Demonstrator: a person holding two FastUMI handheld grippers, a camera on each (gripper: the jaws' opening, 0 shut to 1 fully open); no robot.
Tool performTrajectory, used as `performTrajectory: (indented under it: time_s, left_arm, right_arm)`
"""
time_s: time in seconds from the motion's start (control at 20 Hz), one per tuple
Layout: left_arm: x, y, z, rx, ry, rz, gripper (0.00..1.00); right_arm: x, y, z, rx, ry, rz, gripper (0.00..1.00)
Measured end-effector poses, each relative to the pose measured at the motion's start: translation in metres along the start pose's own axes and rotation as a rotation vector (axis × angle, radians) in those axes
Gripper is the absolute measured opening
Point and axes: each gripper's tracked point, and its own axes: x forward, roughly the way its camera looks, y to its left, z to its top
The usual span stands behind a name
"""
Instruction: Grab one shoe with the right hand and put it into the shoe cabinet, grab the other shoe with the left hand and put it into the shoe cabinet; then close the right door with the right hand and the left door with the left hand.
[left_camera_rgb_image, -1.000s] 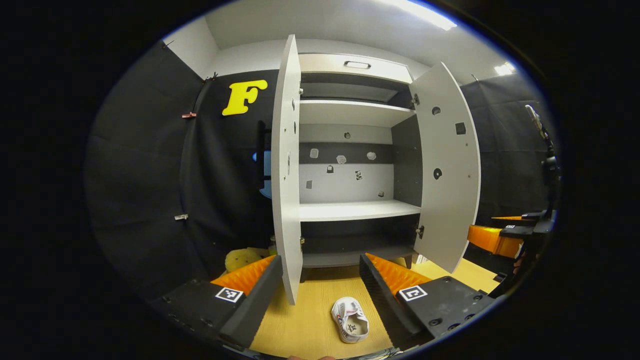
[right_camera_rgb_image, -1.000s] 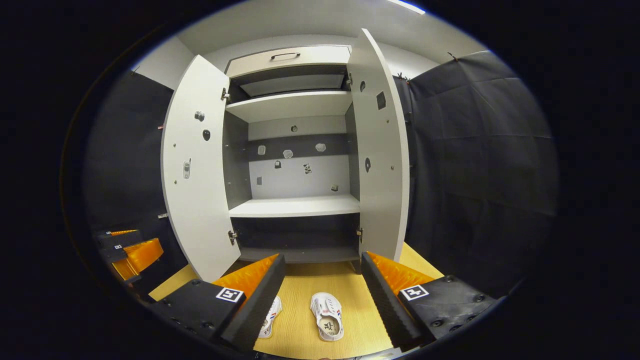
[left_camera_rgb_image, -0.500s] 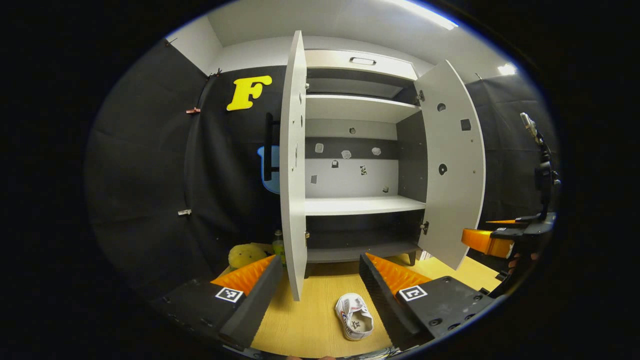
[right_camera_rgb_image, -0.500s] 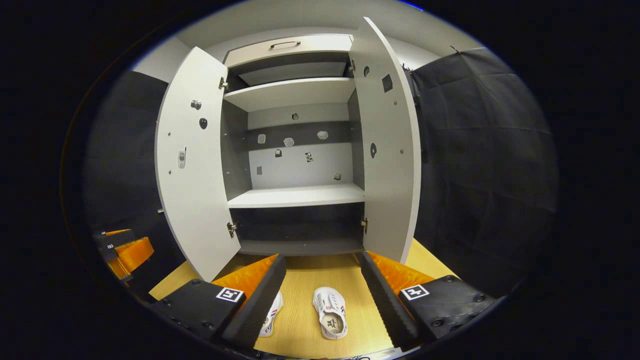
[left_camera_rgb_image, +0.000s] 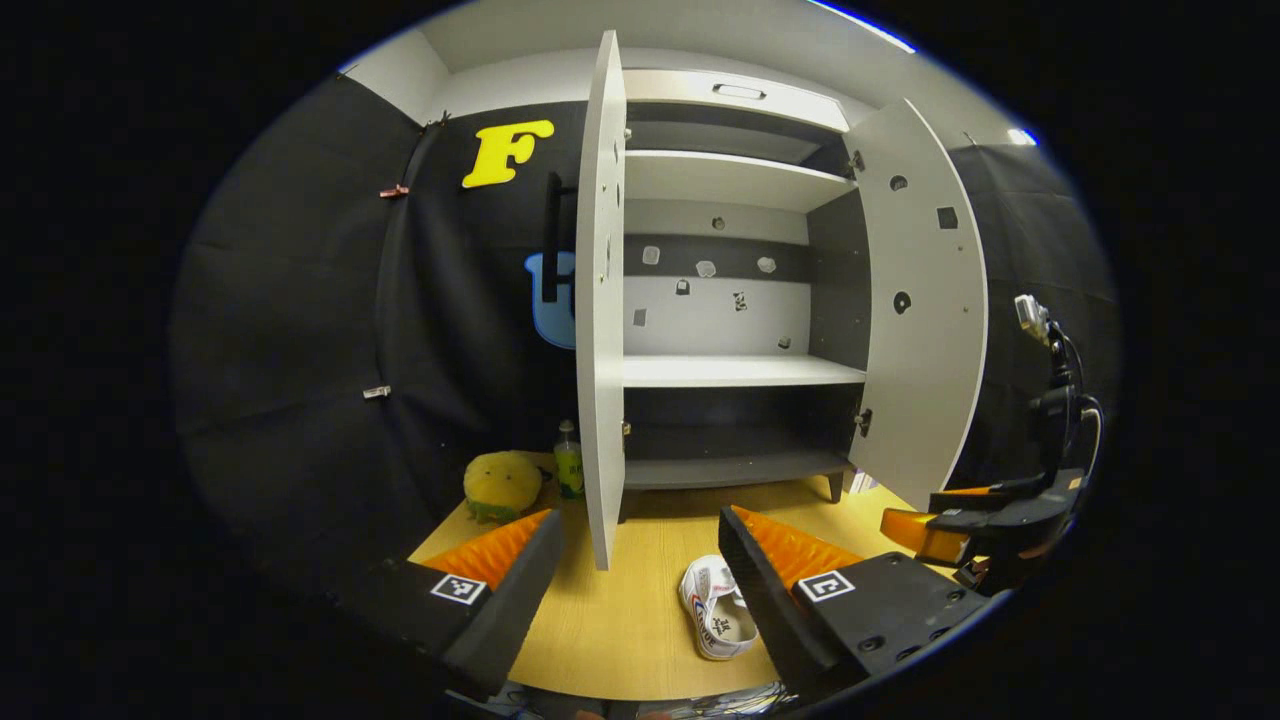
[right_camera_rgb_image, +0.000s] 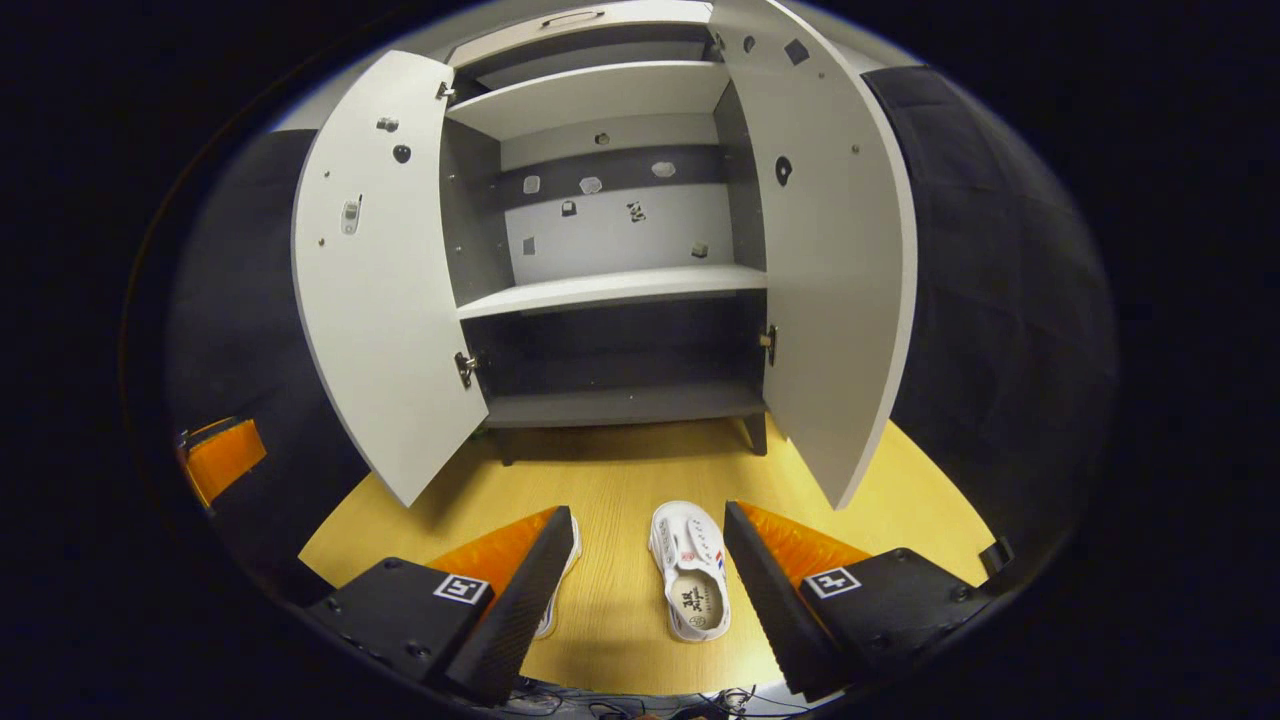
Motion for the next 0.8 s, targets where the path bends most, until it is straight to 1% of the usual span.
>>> performTrajectory:
  time_s: [0.25, 0.45, 0.6, 0.8]
  left_arm:
    - [0.012, -0.003, -0.024, -0.036, 0.073, 0.004, 0.97]
    - [0.022, -0.003, -0.038, -0.035, 0.100, 0.001, 0.97]
    - [0.032, -0.003, -0.045, -0.036, 0.110, 0.003, 0.97]
    - [0.044, -0.007, -0.056, -0.053, 0.130, -0.007, 0.97]
  right_arm:
    - [0.032, 0.000, -0.063, -0.038, 0.124, 0.024, 0.98]
    - [0.054, 0.003, -0.108, -0.038, 0.219, 0.037, 0.99]
    - [0.071, 0.005, -0.128, -0.036, 0.255, 0.039, 0.99]
    - [0.096, -0.003, -0.148, -0.053, 0.287, -0.001, 0.99]
